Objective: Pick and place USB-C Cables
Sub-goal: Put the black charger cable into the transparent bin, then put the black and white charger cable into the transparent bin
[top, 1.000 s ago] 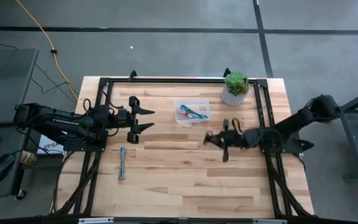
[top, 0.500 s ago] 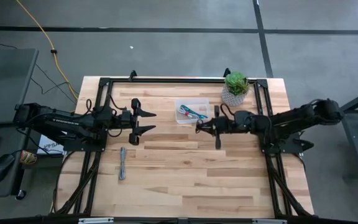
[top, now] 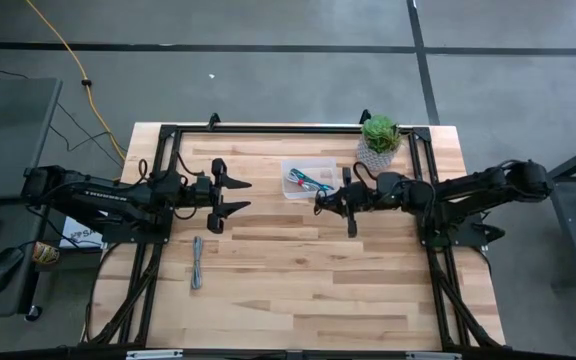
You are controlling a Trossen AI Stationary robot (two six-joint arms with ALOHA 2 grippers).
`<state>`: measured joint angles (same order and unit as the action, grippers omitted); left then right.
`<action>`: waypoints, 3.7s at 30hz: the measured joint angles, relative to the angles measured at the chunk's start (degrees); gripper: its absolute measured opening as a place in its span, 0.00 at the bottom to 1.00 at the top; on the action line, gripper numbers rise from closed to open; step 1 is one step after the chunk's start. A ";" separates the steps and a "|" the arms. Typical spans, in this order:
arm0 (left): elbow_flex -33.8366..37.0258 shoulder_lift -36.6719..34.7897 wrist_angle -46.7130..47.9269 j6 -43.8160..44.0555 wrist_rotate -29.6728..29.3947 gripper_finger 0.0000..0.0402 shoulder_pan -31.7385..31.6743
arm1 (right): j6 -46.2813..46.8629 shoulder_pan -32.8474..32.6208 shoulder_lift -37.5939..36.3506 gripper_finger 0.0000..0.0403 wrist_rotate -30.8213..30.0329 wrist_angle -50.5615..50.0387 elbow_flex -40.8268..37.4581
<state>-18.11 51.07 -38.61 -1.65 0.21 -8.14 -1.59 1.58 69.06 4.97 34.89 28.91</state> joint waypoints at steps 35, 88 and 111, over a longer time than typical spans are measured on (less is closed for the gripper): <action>0.00 0.00 -0.65 -0.90 0.00 0.50 -0.09 | -8.91 15.63 14.02 0.01 -10.75 -39.75 21.32; 0.00 0.01 -0.21 -1.50 -1.09 0.50 -0.04 | 1.58 12.10 -10.77 0.62 2.83 1.88 -10.22; 0.00 0.01 -0.33 -0.07 -1.09 0.50 -0.09 | -3.41 8.87 -12.11 0.62 1.95 8.17 -11.72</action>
<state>-18.11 51.08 -38.94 -1.72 -0.89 -8.23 -4.99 10.46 56.95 6.92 43.06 17.19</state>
